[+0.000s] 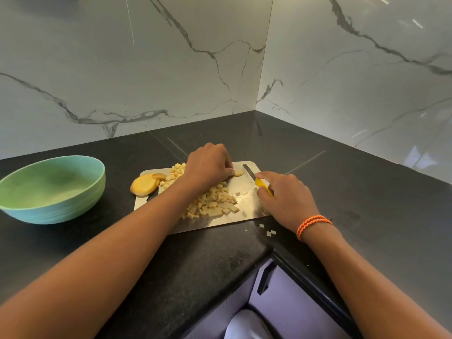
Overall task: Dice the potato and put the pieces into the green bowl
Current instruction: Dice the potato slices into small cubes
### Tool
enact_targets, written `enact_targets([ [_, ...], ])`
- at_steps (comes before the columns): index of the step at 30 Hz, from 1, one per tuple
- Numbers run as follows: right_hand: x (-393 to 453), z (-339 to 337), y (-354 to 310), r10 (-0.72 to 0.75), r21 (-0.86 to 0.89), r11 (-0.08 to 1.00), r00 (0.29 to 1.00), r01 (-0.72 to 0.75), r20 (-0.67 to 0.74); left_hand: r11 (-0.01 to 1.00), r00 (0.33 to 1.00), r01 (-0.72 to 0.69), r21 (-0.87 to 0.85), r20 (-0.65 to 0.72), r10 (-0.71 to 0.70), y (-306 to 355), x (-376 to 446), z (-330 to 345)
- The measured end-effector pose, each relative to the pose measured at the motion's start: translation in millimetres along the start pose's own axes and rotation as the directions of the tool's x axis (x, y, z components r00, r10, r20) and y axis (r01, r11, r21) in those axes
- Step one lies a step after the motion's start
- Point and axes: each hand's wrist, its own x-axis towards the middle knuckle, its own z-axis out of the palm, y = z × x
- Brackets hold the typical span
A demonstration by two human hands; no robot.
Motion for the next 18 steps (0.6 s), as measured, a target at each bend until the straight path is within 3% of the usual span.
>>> enact_targets([
  [9,-1,1,-9,-0.034,-0.007,0.999,0.999,0.034,0.011,0.999,0.998,0.050,0.013,-0.028,-0.049,7,-3,3],
  [18,-8,-8,-19,-0.057,-0.053,0.997,0.992,0.063,0.115,0.996,0.996,0.079,0.031,-0.043,-0.077,9,-2,3],
])
